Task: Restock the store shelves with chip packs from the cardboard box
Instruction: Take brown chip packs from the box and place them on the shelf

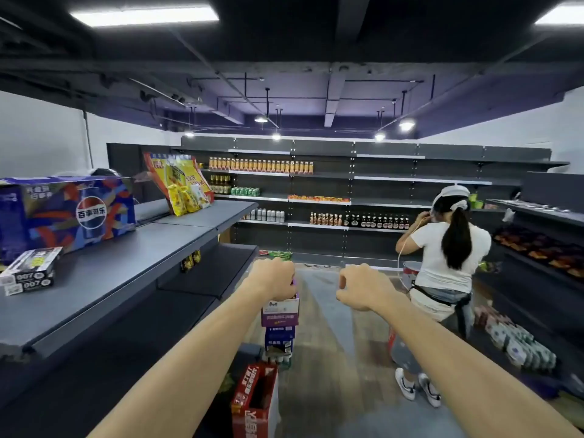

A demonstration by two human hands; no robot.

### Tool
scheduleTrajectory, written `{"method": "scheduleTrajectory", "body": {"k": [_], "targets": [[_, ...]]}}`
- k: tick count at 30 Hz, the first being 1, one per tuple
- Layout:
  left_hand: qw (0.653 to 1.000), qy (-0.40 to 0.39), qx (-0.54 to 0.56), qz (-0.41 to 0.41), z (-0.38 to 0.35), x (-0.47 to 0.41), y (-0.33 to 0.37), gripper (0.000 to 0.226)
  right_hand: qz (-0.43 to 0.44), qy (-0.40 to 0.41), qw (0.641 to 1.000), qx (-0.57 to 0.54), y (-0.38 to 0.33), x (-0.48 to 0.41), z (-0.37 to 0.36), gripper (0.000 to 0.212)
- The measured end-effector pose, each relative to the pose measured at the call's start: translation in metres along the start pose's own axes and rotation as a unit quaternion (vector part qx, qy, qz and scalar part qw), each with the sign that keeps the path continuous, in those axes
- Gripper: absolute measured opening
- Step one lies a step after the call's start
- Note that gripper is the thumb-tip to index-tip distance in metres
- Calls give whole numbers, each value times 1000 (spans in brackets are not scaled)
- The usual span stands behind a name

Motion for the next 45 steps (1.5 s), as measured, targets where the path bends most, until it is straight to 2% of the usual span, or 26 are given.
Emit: {"method": "scheduleTrajectory", "body": {"k": [8,15,19,26,35,40,45], "targets": [[1000,-12,6,21,-65,-122,-30,11,29,-37,998,30,31,-126,-50,25],[997,-51,-12,64,-122,-254,-34,18,66,-48,997,-19,102,-257,-100,21],[995,-34,-8,89,-134,-322,-48,20,84,-36,995,-49,124,-336,-107,19],[992,-26,-16,121,-170,-413,-81,20,132,-45,986,-93,126,-448,-163,23],[990,-45,-2,131,-261,-548,-161,19,150,-74,981,-94,124,-607,-241,22],[987,-111,4,120,-340,-624,-195,25,131,-103,981,-100,137,-689,-307,22],[979,-172,3,105,-409,-697,-216,20,82,-150,975,-144,161,-756,-385,12]]}}
Point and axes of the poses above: each hand's wrist, its own x-axis away from the middle knuckle, its own z-axis out of the back of the hand, y = z × x, the point moved 6 cm from there along -x, towards the middle knuckle, and after that the axes turned 4 degrees about z, right-handed, at the moved point
